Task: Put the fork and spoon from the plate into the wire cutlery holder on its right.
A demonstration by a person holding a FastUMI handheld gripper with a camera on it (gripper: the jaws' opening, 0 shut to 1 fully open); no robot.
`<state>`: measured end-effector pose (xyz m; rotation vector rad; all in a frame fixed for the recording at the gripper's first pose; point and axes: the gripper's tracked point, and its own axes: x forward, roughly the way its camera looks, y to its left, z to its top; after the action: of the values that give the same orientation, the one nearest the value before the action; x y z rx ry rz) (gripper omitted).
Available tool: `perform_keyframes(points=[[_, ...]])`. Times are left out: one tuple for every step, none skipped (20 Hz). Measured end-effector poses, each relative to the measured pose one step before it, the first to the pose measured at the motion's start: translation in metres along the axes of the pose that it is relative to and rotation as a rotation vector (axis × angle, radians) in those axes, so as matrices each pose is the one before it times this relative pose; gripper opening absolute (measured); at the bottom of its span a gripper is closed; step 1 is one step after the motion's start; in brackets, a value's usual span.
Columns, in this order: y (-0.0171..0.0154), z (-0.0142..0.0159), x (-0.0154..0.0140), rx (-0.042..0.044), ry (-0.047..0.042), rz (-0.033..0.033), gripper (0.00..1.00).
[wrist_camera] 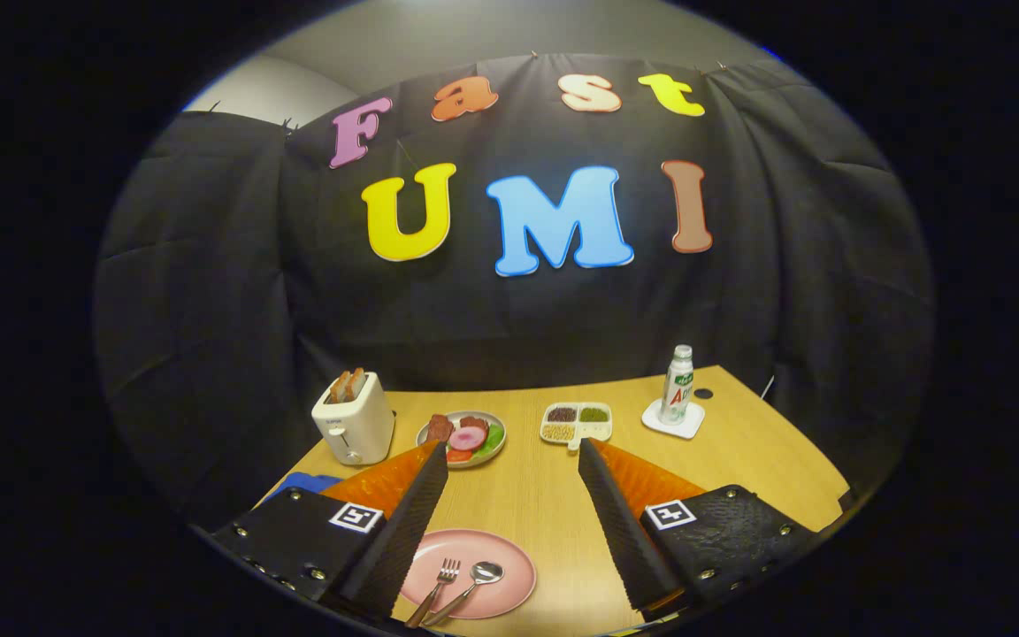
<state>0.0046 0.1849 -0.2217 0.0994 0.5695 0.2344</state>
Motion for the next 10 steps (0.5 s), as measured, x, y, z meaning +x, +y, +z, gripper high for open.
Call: perform_keyframes(points=[[0.00348,-0.01726,0.005,0.00991,0.04572,-0.00137,0.92],[0.00223,-0.01517,0.00754,0.01335,0.04172,-0.00019,0.85],[0.00314,-0.01651,0.00931,0.01214,0.0503,-0.00159,0.83],[0.00203,-0.0155,0.00722,0.0034,0.04163,-0.00527,0.83],[0.00268,-0.01799,0.00588,0.00688,0.04677,0.00035,0.78],[0.00155,-0.018,0.00667,0.00684,0.05533,-0.00324,0.73],[-0.00001,-0.01802,0.00889,0.01223,0.04689,-0.0081,0.74],[0.00075,-0.01495,0.00835,0.0129,0.04343,0.00368,0.58],[0.00199,-0.01784,0.00225,0.01695,0.05037,-0.00186,0.56],[0.001,-0.01586,0.00481,0.01533,0.04647,0.00303,0.56]])
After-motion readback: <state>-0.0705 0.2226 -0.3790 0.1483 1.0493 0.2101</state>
